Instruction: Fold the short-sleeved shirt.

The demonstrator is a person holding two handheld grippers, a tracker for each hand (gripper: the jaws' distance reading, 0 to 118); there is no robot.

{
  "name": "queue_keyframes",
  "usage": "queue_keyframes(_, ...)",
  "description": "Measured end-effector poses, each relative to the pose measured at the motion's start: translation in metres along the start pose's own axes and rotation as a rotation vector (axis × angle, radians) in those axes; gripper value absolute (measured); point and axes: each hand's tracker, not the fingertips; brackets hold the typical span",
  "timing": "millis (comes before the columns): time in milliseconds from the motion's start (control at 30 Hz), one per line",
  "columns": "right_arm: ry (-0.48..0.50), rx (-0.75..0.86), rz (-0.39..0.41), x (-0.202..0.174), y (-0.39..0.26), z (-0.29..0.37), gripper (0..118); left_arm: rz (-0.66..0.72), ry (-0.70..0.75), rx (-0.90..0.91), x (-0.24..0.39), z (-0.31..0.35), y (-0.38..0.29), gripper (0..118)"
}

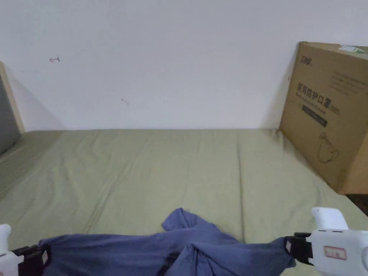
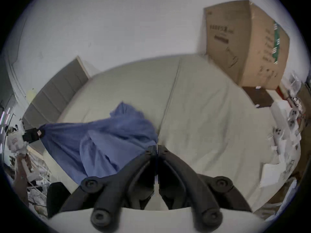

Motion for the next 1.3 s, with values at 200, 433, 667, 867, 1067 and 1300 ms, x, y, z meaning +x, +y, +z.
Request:
queue_keyframes(200,-0.104,0.108,0.008,0.038,0.051,0.07,1,-0.054,0.023,0.091,0.001,0.04,0.066,3)
queue_keyframes(433,-0.219,0.185,0.041,0.062,0.117,0.109,1,-0.086,0.022,0.16,0.005,0.058,0.146,3)
queue_keyframes(667,-0.313,0.337,0.023,0.064,0.198,0.111,1,-0.117,-0.017,0.165,0.033,0.029,0.216,3)
queue_keyframes(867,-0.358,0.458,0.004,0.061,0.253,0.109,1,-0.088,0.0,0.283,0.055,-0.004,0.252,3)
queue_keyframes(1067,-0.339,0.485,-0.034,0.073,0.24,0.088,1,-0.085,0.023,0.321,0.058,-0.037,0.232,3)
queue_keyframes(1300,-0.243,0.149,-0.121,0.128,0.097,-0.011,1,-0.009,0.039,-0.111,0.013,-0.117,0.108,3)
